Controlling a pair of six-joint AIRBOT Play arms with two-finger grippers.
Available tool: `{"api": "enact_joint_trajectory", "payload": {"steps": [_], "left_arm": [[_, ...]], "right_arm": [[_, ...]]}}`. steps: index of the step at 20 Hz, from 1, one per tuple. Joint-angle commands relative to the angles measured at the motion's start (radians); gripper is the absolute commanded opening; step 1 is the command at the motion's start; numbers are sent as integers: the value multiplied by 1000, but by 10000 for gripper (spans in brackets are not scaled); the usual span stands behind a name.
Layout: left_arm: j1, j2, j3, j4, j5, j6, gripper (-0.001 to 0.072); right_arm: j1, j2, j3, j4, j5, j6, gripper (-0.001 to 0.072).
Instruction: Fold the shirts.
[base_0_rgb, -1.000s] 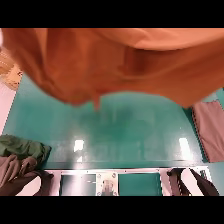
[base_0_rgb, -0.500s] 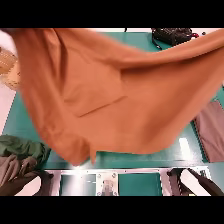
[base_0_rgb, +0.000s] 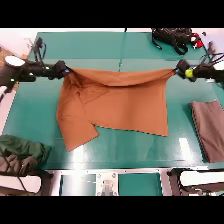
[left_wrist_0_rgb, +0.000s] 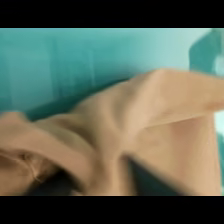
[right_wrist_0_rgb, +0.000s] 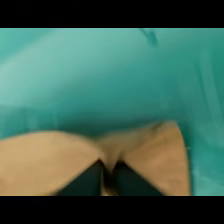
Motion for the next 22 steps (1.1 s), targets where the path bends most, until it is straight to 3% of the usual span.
{"api": "enact_joint_trajectory", "payload": {"steps": [1, 6, 9, 15, 22], "left_arm": [[8, -88, -5, -35, 93, 15, 698], [167, -88, 177, 110, -322, -18, 697], [246, -88, 215, 187, -477, -83, 697], [272, -88, 215, 231, -561, -91, 697], [272, -88, 215, 232, -581, -90, 697]], "right_arm": [[-13, -104, 8, -15, -12, -4, 340], [-199, -44, -6, -131, 349, -5, 326], [-273, 68, -220, -177, 446, -23, 327], [-282, 192, -627, -176, 464, -19, 330], [-183, 192, -772, -71, 358, -24, 330]]}}
